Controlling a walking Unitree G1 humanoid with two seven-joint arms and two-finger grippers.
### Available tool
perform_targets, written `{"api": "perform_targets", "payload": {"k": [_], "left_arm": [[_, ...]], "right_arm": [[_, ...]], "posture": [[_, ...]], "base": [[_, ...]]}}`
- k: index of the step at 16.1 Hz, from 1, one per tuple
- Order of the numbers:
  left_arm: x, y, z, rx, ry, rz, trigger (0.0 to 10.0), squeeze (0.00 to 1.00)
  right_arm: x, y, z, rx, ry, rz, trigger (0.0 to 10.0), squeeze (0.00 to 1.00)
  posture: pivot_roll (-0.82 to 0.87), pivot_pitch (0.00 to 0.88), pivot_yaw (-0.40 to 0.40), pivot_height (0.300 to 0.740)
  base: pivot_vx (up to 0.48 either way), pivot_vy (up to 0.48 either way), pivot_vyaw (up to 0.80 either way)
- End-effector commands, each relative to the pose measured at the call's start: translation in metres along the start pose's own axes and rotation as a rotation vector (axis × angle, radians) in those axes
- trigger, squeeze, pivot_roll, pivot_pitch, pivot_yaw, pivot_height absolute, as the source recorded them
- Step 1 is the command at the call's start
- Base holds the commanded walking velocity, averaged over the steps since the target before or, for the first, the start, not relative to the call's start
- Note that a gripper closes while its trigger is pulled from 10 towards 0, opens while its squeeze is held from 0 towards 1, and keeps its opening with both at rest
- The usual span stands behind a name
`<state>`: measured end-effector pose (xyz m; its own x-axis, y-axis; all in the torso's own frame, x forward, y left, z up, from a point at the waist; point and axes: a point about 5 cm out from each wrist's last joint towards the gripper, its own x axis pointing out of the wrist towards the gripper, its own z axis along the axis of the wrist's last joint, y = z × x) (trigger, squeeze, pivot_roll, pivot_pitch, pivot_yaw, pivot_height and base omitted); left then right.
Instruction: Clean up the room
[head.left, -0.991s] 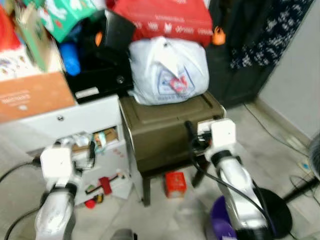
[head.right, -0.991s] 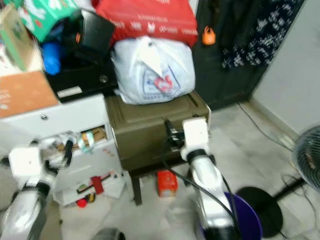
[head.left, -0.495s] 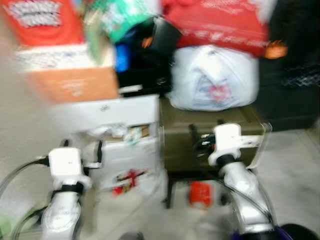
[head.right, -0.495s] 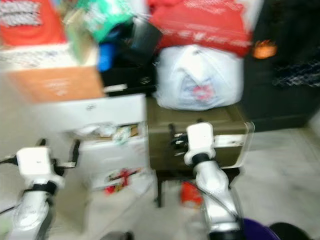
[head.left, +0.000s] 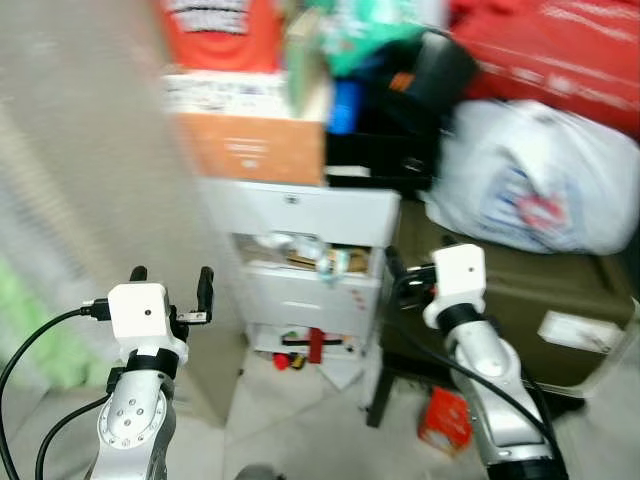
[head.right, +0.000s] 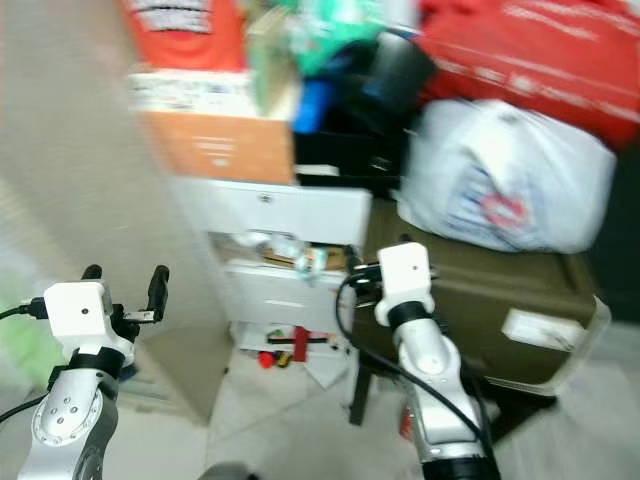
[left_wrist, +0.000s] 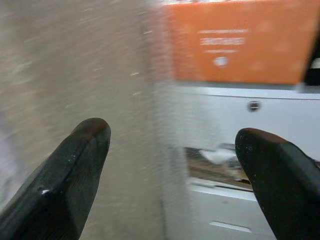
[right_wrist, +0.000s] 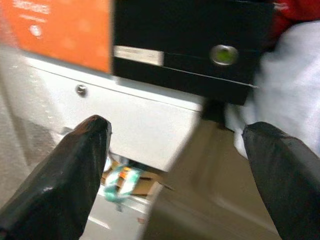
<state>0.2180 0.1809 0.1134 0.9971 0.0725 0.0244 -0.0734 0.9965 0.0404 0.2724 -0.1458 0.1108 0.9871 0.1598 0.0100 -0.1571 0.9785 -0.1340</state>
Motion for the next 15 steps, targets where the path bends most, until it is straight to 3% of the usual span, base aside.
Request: {"api": "perform_targets", "payload": {"k": [1, 3, 15], "left_arm": [[0.0006, 0.0026, -0.0028, -0.011, 0.023, 0.000, 10.0, 0.00], [0.0025, 0.0019, -0.0019, -0.005, 0.019, -0.008, 10.0, 0.00], [0.0092, 0.0009, -0.0034, -0.029, 0.034, -0.028, 10.0, 0.00]], "right_arm": [[0.0027, 0.0066, 0.0057, 0.013, -0.016, 0.022, 10.0, 0.00], [0.0033, 0.0061, 0.0059, 0.016, -0.014, 0.020, 10.0, 0.00], [0.0084, 0.0033, 0.0030, 0.042, 0.014, -0.007, 10.0, 0.00]], "posture": [[0.02, 0.000, -0.003, 0.740], [0.02, 0.003, -0.003, 0.740], [0.01, 0.006, -0.003, 0.740]], "base": [[0.000, 0.000, 0.79], [0.000, 0.000, 0.72], [0.000, 0.000, 0.00]]}}
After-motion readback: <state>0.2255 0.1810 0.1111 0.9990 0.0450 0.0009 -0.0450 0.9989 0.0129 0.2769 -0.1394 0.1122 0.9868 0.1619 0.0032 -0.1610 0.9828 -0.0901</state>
